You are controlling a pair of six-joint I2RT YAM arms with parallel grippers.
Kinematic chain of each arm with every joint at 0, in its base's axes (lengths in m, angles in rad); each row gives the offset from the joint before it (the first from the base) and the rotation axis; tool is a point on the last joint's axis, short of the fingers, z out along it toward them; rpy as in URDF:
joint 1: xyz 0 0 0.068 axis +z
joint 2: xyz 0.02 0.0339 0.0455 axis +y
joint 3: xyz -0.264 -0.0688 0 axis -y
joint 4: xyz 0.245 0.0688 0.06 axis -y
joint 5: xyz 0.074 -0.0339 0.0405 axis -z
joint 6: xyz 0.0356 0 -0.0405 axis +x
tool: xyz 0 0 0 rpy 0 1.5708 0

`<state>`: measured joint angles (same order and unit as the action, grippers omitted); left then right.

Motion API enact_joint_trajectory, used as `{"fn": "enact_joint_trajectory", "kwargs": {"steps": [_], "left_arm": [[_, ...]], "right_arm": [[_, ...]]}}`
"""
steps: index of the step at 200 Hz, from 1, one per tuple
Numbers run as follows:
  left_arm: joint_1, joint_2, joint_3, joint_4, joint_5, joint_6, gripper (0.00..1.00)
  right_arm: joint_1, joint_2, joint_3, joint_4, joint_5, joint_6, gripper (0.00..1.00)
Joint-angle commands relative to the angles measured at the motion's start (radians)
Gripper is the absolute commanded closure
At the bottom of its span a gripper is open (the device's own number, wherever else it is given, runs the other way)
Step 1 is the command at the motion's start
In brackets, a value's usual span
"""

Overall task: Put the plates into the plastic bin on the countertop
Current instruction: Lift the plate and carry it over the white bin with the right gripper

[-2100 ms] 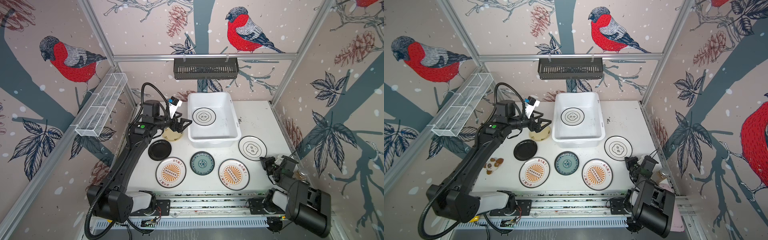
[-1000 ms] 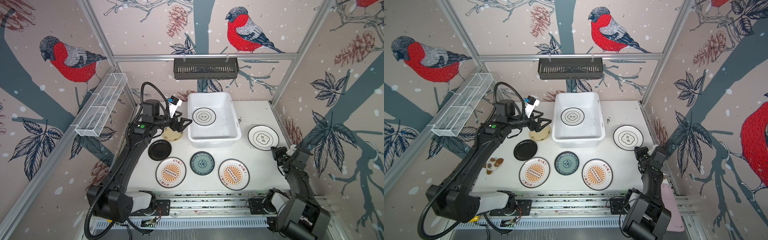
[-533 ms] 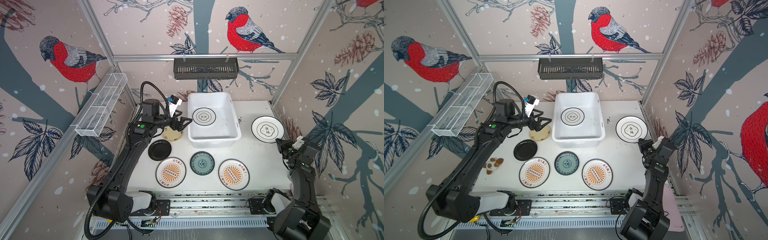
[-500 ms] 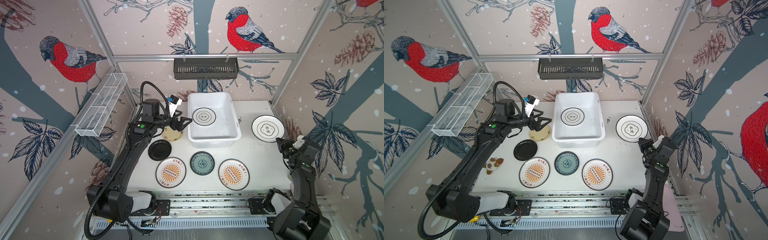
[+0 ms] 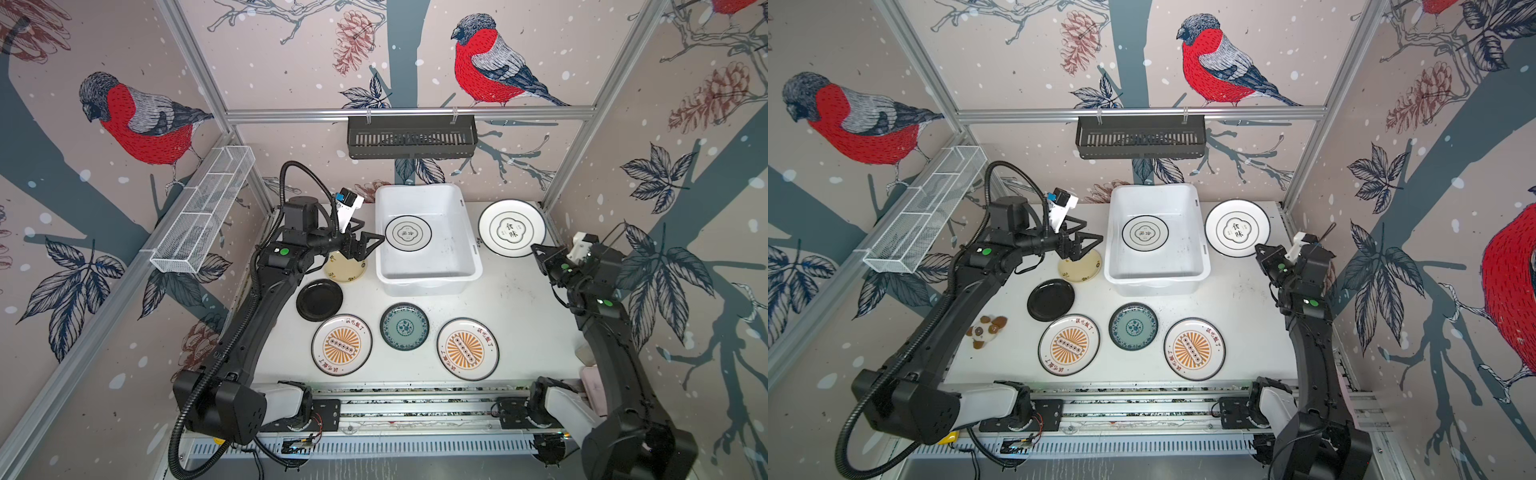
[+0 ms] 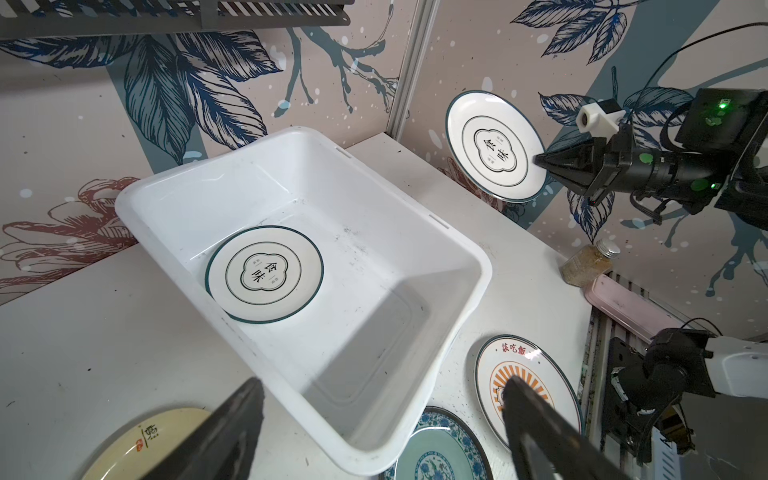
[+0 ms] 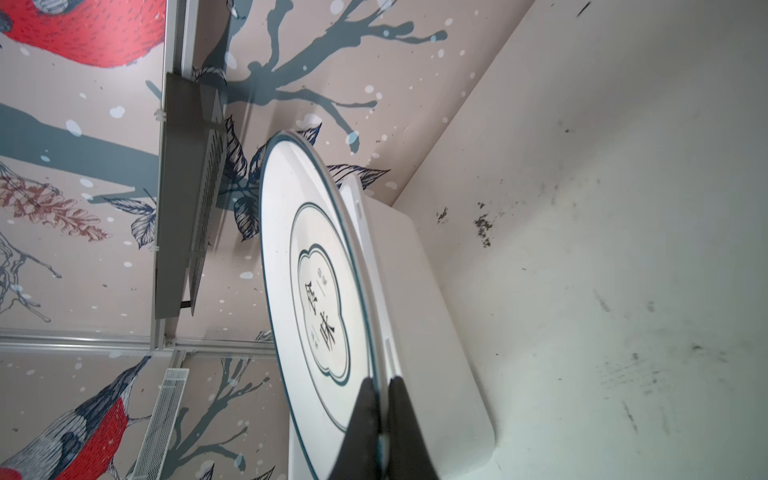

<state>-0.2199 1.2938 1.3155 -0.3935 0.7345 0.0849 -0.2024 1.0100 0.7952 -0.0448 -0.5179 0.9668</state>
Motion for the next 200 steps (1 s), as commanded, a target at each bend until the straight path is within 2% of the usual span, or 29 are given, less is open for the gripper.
{"fn": "enact_joint_trajectory", "kwargs": {"steps": [1,47,88,134,200], "left_arm": [[-0.003,-0.010,0.009,0.038,0.023,-0.004,0.11],[-0.002,-0.022,0.009,0.042,0.029,-0.009,0.11],[-0.002,-0.027,0.016,0.040,0.022,-0.012,0.11],[-0.001,-0.026,0.021,0.032,0.023,-0.010,0.12],[-0.002,-0.019,0.029,0.028,0.026,-0.007,0.12]], "right_arm": [[0.104,0.051,0.064,0.077,0.118,0.023,0.98],[0.338,0.238,0.209,0.130,0.237,0.020,0.98],[0.466,0.452,0.337,0.160,0.295,-0.003,0.98],[0.543,0.673,0.491,0.152,0.323,-0.031,0.98],[0.577,0.956,0.718,0.064,0.337,-0.049,0.98]]}}
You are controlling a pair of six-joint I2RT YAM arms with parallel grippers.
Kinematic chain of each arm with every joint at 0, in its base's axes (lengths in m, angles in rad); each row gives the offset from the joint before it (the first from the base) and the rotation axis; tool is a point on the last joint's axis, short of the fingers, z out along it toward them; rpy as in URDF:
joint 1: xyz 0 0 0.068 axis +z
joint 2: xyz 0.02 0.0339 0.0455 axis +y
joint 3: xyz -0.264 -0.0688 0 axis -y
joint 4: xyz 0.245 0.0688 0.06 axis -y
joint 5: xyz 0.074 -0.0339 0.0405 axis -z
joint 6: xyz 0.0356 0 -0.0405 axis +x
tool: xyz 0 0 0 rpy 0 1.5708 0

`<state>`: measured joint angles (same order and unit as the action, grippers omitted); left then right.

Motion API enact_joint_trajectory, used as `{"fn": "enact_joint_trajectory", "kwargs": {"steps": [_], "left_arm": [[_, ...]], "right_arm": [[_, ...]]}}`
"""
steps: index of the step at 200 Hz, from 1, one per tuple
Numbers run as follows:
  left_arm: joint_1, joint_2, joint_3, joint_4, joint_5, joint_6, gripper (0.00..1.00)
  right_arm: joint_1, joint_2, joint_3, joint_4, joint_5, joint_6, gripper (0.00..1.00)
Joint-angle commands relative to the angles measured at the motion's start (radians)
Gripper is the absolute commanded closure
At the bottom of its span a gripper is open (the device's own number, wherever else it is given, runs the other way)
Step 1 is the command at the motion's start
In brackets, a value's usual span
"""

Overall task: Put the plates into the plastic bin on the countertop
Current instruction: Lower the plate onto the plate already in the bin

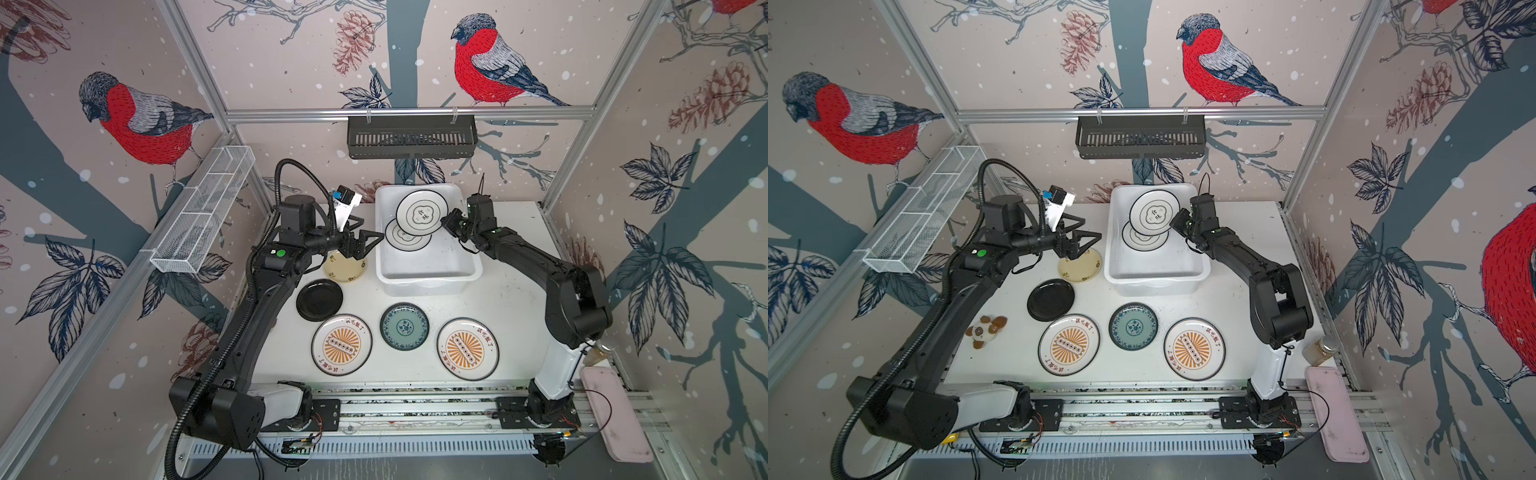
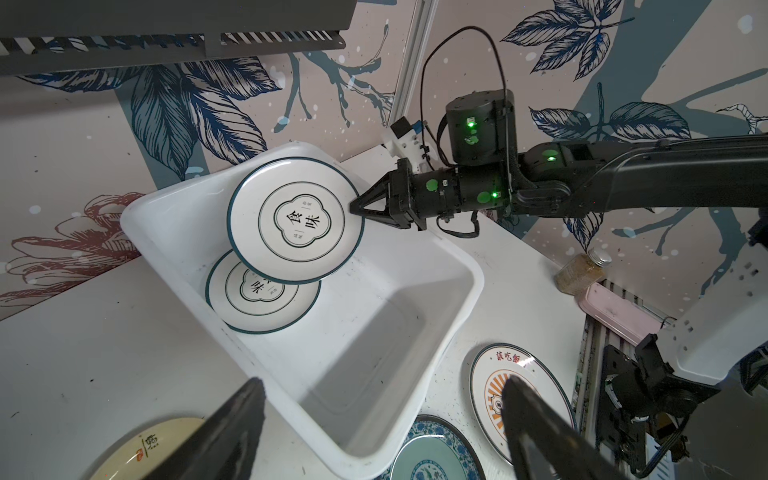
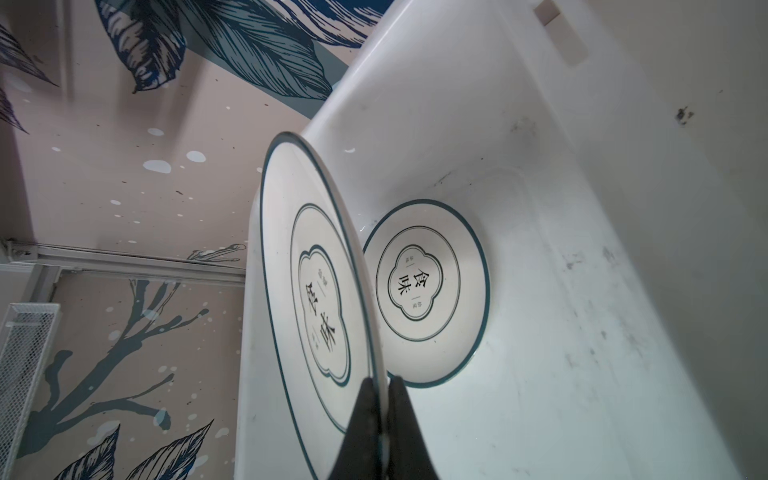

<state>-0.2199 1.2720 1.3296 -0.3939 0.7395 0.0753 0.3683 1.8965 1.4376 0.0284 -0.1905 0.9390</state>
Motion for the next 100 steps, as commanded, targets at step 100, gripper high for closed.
{"fn": "enact_joint_trajectory", "kwargs": {"steps": [100], "left_arm": [[-0.002,0.007,0.012,0.025,0.030,0.006,0.12]], "right_arm": [[0.023,0.313,0.326,-0.155,0.014,-0.025,0.98]]}}
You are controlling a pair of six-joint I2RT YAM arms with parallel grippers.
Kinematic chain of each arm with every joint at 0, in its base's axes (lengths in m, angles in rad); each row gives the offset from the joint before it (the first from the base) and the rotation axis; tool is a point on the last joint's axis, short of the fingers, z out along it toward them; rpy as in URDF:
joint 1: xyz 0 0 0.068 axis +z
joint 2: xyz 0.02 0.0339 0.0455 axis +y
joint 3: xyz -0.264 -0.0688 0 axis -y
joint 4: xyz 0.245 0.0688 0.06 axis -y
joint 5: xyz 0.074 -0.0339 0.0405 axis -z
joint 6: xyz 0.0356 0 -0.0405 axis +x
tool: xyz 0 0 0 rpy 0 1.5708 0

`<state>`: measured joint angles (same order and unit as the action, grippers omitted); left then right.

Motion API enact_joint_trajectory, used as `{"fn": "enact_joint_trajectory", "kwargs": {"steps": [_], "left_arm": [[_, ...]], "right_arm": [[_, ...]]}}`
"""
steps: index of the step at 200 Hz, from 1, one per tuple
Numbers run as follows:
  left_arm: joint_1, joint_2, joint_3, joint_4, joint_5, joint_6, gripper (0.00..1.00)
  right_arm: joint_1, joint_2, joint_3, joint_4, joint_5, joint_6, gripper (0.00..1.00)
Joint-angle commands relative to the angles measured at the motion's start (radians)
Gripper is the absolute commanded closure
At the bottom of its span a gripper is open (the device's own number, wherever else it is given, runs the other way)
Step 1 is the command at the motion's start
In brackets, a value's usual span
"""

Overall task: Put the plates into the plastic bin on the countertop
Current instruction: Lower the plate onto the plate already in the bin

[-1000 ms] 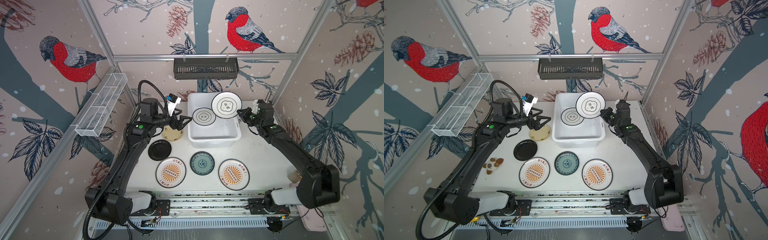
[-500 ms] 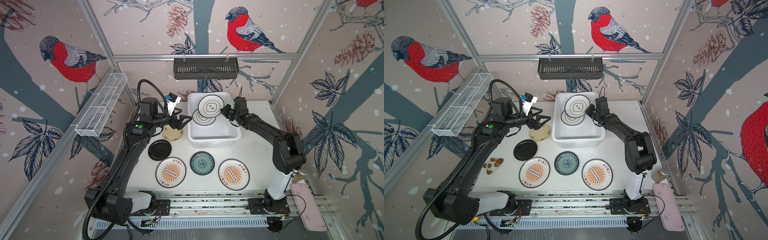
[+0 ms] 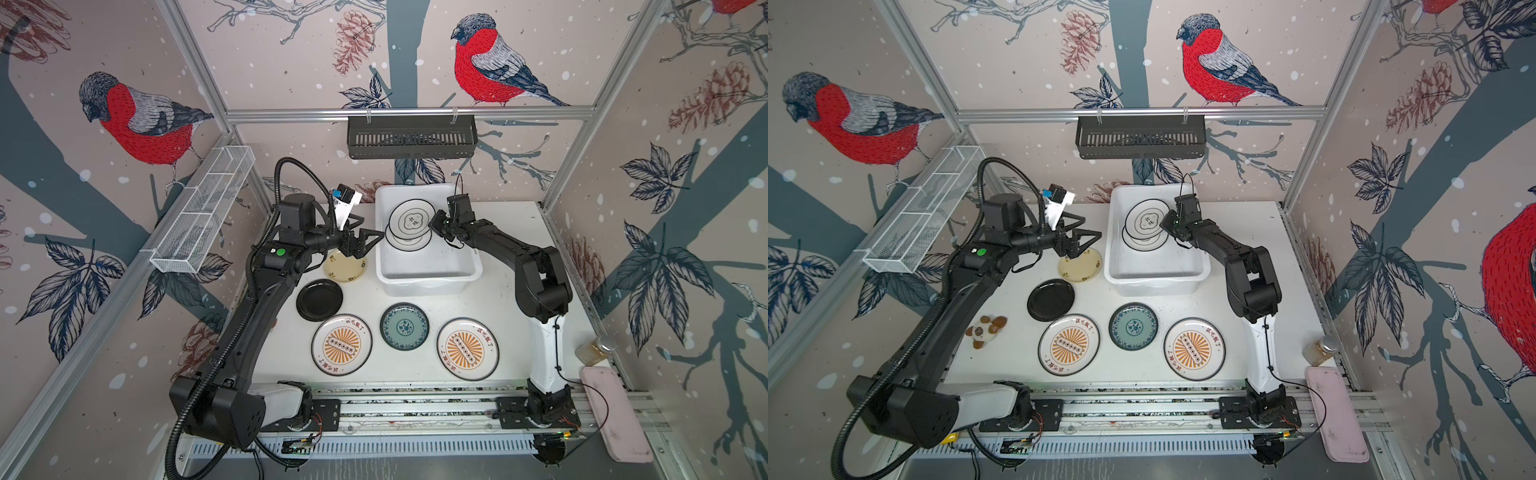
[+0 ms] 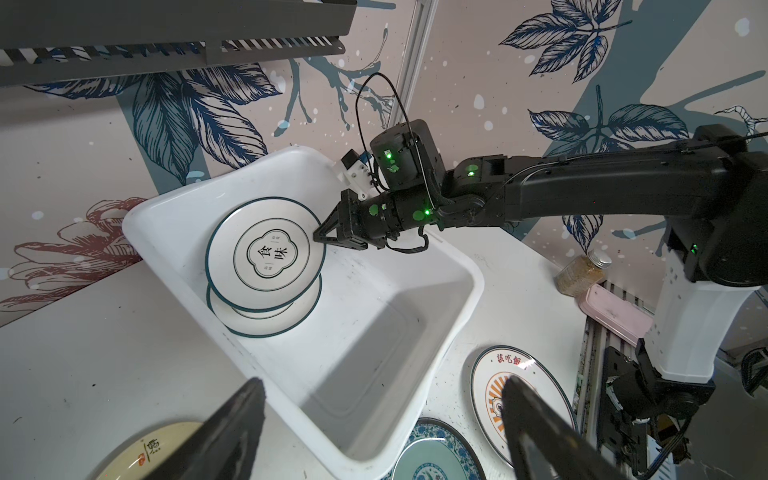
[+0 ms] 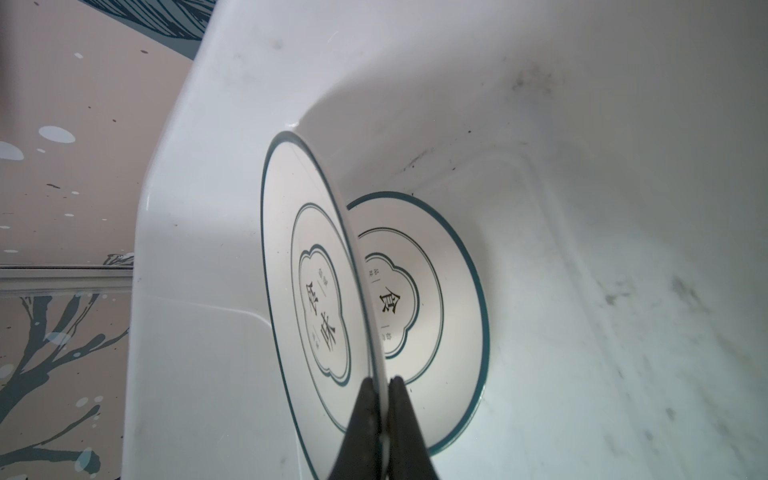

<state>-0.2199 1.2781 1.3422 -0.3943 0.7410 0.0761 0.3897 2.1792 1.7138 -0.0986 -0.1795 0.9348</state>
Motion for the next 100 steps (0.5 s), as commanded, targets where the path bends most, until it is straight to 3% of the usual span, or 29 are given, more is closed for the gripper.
{"fn": "enact_joint_trajectory", "kwargs": {"steps": [1,100], "left_arm": [[-0.002,0.001,0.000,0.027,0.029,0.005,0.12],[-0.001,0.005,0.001,0.037,0.052,-0.015,0.12]], "right_arm": [[0.002,0.031,0.052,-0.029,0.003,-0.021,0.97],[0.001,0.097,0.070,-0.037,-0.042,0.005,0.94]]}}
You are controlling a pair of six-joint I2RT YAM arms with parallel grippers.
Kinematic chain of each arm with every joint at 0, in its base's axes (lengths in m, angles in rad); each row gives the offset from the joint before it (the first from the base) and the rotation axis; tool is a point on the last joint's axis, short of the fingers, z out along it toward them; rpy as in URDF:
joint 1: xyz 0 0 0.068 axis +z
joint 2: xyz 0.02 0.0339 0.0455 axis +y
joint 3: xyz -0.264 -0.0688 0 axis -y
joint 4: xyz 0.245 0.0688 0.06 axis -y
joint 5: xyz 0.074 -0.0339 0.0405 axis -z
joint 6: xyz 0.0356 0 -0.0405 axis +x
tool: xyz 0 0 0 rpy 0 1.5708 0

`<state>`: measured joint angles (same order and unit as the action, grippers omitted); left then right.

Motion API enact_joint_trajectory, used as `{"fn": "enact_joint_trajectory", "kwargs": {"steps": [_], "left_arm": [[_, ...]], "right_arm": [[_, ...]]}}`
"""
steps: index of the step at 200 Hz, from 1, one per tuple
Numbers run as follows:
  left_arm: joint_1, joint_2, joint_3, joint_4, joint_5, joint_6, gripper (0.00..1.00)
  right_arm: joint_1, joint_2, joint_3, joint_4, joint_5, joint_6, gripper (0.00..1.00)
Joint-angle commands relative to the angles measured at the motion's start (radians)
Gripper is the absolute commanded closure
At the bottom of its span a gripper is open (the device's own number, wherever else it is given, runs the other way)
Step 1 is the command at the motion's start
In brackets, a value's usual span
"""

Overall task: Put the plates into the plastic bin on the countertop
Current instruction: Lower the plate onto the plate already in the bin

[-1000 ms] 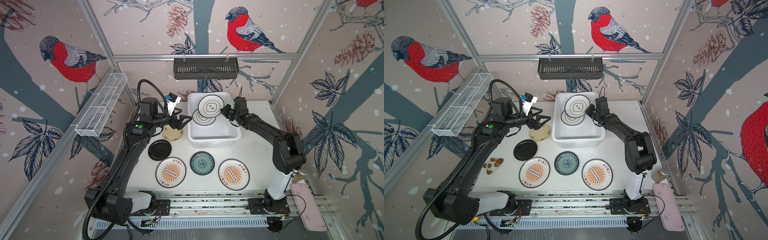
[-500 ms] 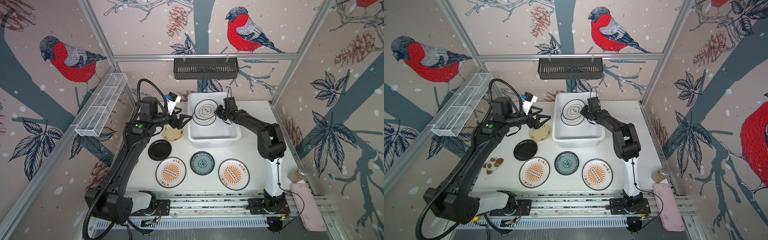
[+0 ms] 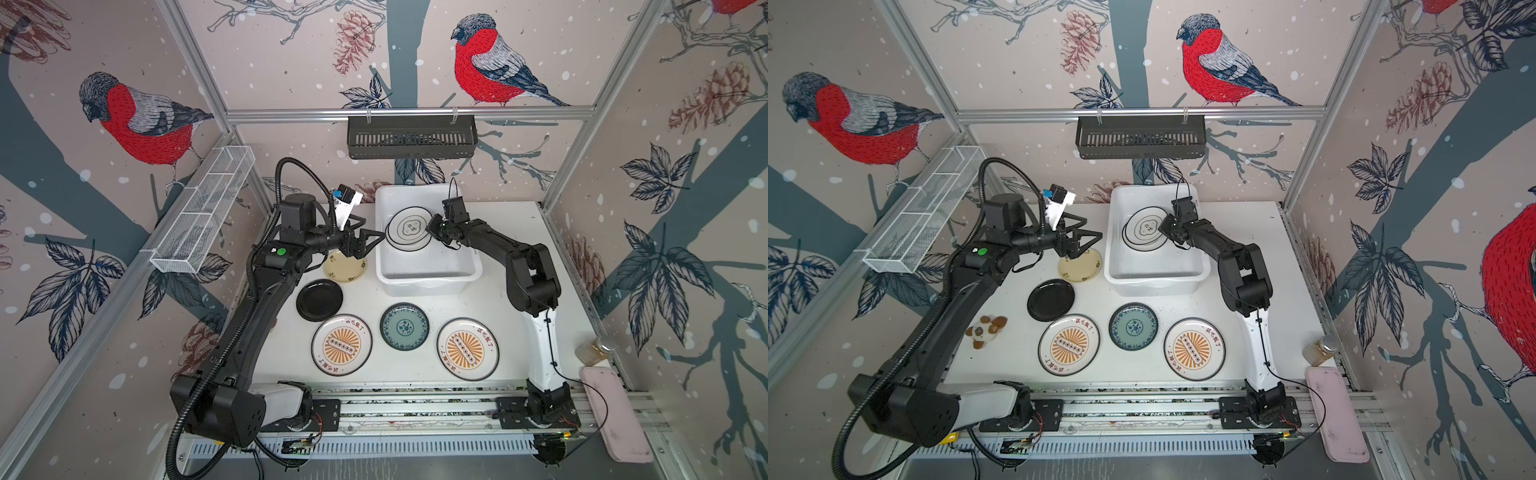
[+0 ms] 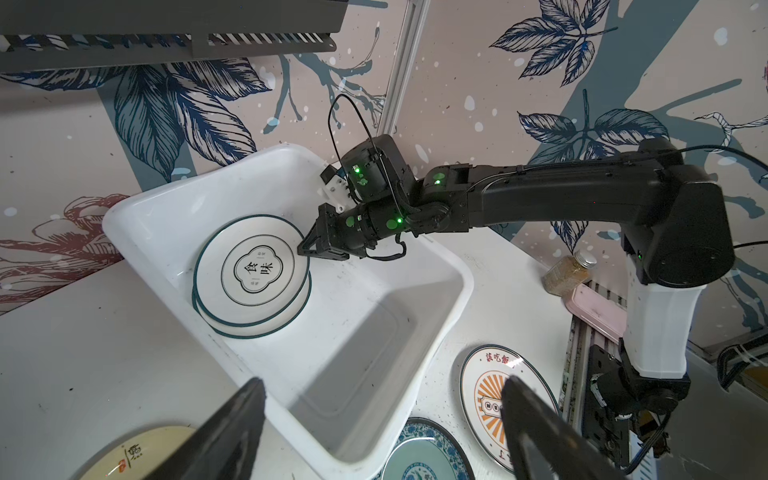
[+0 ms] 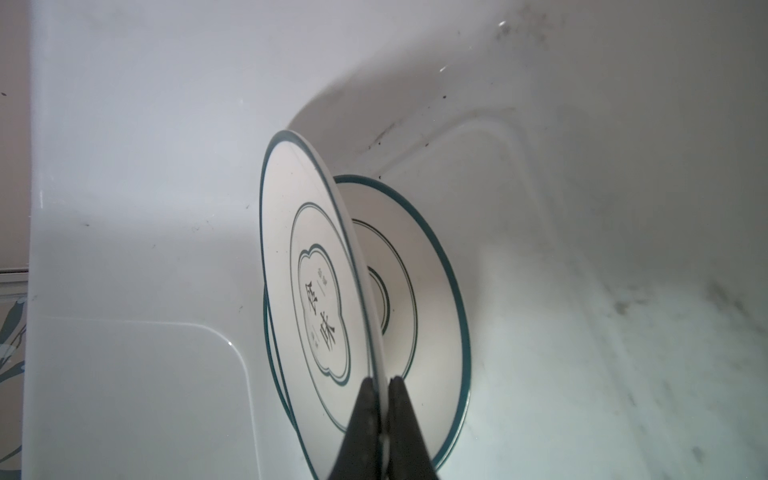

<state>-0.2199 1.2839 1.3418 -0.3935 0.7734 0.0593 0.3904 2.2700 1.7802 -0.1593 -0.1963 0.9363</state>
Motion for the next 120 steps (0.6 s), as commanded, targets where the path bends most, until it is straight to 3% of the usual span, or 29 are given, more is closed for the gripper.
{"fn": "enact_joint_trajectory", "kwargs": {"steps": [1,120], "left_arm": [[-0.002,-0.001,0.001,0.036,0.020,0.003,0.12],[-0.002,0.002,-0.012,0.058,0.043,-0.024,0.12]], "right_arm": [[0.000,0.008,0.004,0.024,-0.026,0.004,0.94],[-0.010,0.022,-0.036,0.049,-0.058,0.039,0.86]]}}
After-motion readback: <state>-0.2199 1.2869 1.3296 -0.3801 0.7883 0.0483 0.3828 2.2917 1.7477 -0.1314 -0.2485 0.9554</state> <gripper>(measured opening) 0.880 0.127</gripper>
